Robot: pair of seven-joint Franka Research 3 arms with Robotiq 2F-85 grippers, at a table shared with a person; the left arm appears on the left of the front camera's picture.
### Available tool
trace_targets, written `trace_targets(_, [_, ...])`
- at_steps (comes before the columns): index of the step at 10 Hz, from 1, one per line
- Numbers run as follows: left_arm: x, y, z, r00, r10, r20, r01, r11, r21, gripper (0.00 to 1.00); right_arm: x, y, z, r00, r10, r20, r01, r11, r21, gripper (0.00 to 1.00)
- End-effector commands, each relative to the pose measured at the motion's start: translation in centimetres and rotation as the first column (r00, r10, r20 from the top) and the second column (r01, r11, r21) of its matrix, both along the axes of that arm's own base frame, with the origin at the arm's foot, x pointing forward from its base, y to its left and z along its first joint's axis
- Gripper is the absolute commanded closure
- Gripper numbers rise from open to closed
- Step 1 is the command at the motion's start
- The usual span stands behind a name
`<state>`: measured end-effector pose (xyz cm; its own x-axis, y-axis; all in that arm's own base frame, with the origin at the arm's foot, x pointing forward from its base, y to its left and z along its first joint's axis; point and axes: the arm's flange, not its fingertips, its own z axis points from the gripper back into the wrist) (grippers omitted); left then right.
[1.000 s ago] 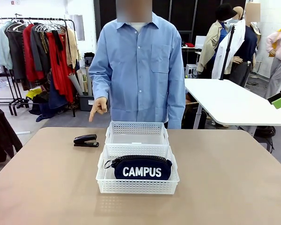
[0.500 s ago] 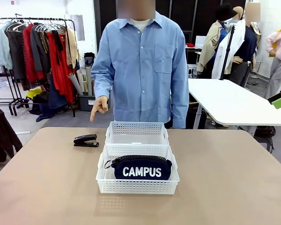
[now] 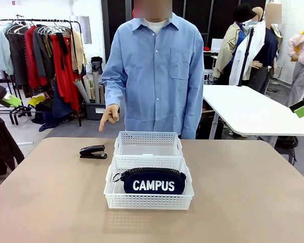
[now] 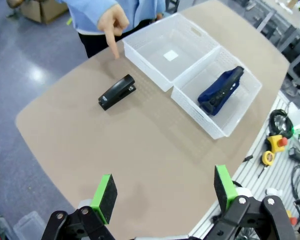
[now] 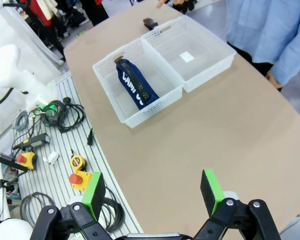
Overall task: Distribute items into two baskets.
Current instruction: Pick up the Stapler that the person points to.
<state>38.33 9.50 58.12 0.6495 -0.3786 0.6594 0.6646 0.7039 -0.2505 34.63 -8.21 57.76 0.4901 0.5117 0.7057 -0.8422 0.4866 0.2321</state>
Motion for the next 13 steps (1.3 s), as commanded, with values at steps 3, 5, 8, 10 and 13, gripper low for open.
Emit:
trace_targets(3, [6.3, -0.8, 0.2, 0.995, -0.072, -0.069, 0.078, 0.993, 0.094, 0.00, 0.0, 0.1, 0.1, 1.000, 0.000, 0.003, 0.000, 1.000, 0.008, 0.00])
trace_targets(5, [9.9, -1.6, 0.1, 0.988, -0.117, -0.096, 0.130, 0.982, 0.139, 0.00, 0.0, 0.1, 0.1, 1.000, 0.000, 0.003, 0.000, 1.000, 0.008, 0.00])
trace_targets(8, [15.4, -2.9, -0.7, 0.973, -0.178, -0.146, 0.202, 0.963, 0.178, 0.00, 0.0, 0.1, 0.1, 1.000, 0.000, 0.003, 0.000, 1.000, 0.008, 0.00])
trace_targets(10, [18.7, -4.2, -2.0, 0.960, -0.223, -0.169, 0.259, 0.936, 0.237, 0.00, 0.0, 0.1, 0.1, 1.000, 0.000, 0.003, 0.000, 1.000, 0.008, 0.00])
trace_targets(13, [22.3, -6.4, -5.2, 0.935, -0.289, -0.206, 0.344, 0.882, 0.322, 0.00, 0.0, 0.1, 0.1, 1.000, 0.000, 0.003, 0.000, 1.000, 0.008, 0.00])
